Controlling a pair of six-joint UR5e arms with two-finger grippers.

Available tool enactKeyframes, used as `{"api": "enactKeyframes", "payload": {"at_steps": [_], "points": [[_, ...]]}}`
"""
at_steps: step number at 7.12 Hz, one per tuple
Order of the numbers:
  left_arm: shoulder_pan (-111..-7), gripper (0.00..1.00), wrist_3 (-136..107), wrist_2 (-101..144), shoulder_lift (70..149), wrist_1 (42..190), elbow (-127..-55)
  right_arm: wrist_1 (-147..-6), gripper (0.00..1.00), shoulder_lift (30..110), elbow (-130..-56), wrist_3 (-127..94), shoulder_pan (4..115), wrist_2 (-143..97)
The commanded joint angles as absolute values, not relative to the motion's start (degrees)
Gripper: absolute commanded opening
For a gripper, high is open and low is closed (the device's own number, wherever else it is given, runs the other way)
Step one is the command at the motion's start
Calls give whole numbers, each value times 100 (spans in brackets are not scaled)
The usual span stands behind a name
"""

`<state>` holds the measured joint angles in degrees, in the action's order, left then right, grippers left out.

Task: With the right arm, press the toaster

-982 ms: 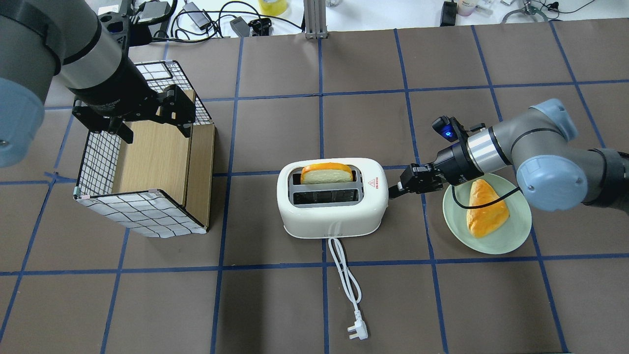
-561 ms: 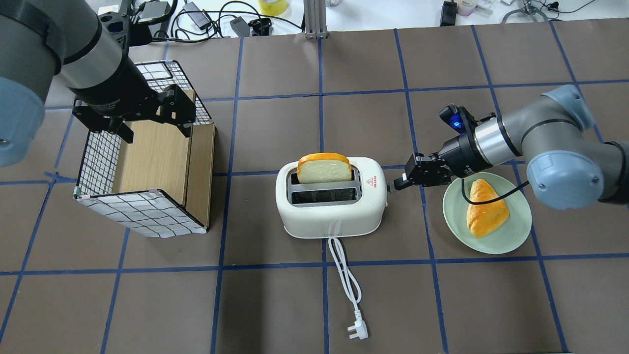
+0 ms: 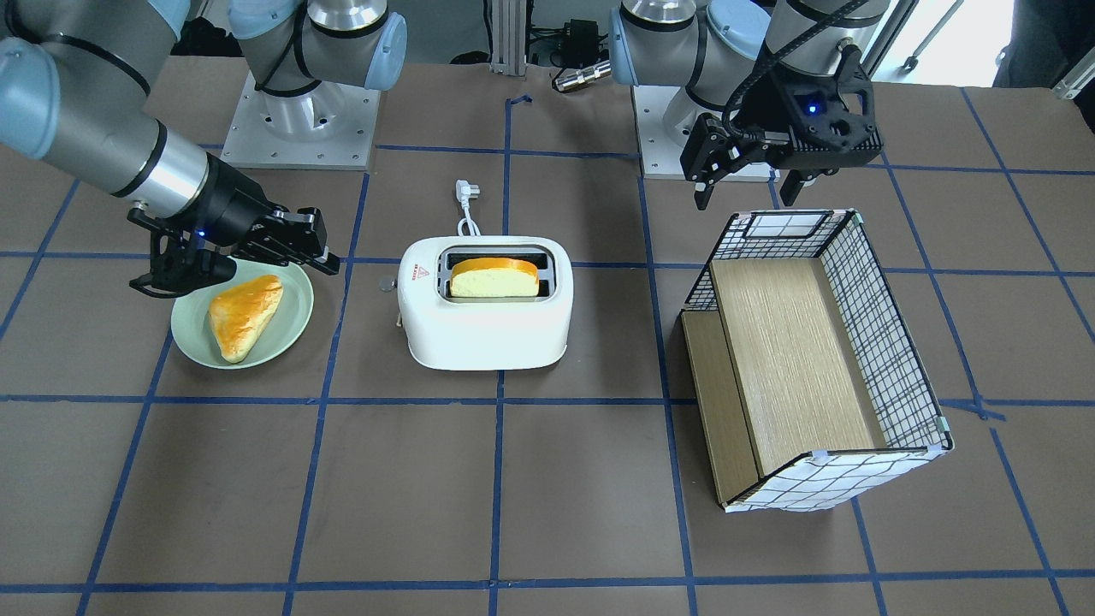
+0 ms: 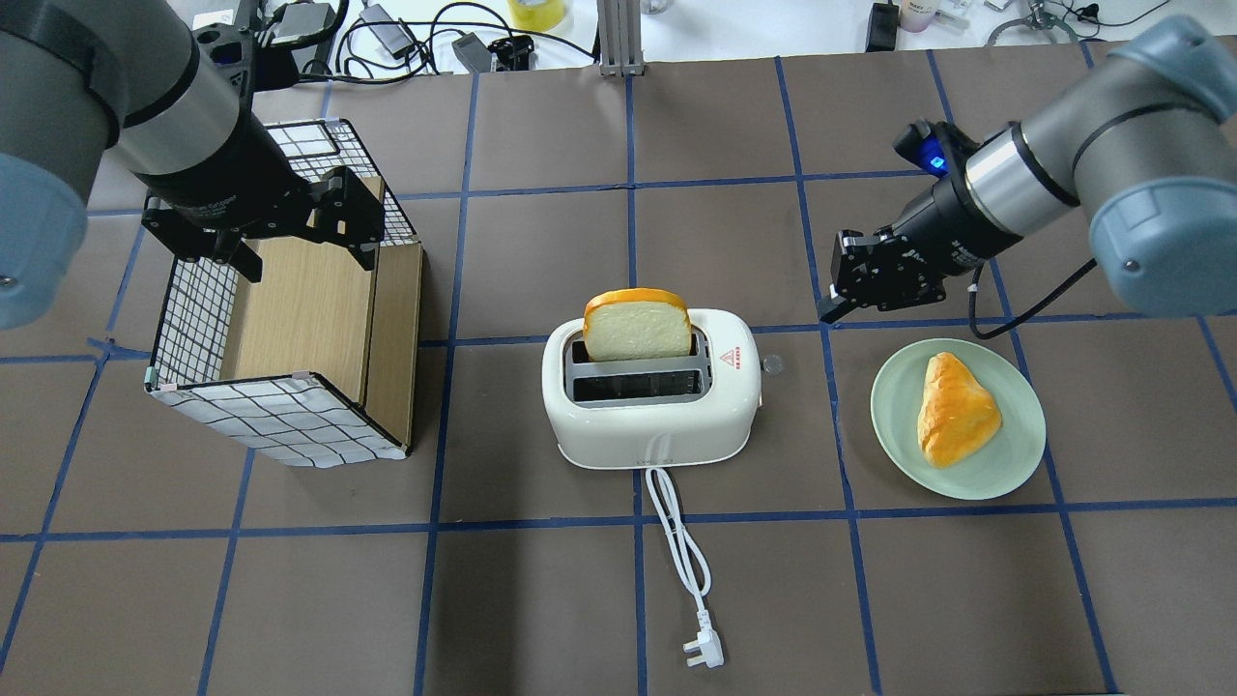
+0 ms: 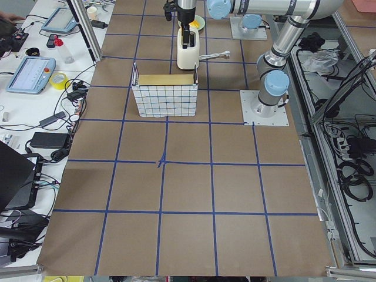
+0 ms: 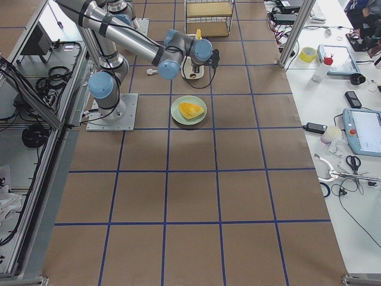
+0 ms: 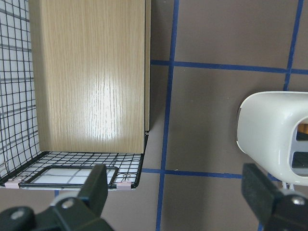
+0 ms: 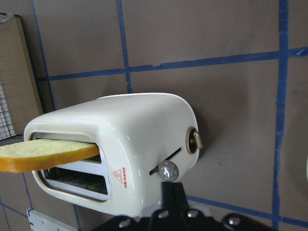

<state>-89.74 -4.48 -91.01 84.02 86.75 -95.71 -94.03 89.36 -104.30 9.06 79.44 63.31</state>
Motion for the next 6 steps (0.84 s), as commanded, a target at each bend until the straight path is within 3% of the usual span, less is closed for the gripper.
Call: {"api": "enactKeyframes", "payload": {"at_steps": [1, 3, 4, 5, 6], "points": [[-8974, 100, -448, -9105, 8402, 8675, -9571, -8476, 0, 8930, -8980, 440, 8461, 8067], [-8974, 100, -448, -9105, 8402, 8675, -9571, -8262, 0, 8964, -8491, 178, 8718, 8779], [-8974, 100, -448, -9105, 8402, 8675, -9571, -8540, 7, 8939, -8464, -94, 8849, 9250], [-8974, 100, -448, -9105, 8402, 8675, -9571, -9222, 51, 8886, -8568, -62, 9077, 9429], [-8974, 100, -448, -9097, 8402, 8675, -9571, -9437, 80, 8825, -8578, -53, 9096, 9413]]}}
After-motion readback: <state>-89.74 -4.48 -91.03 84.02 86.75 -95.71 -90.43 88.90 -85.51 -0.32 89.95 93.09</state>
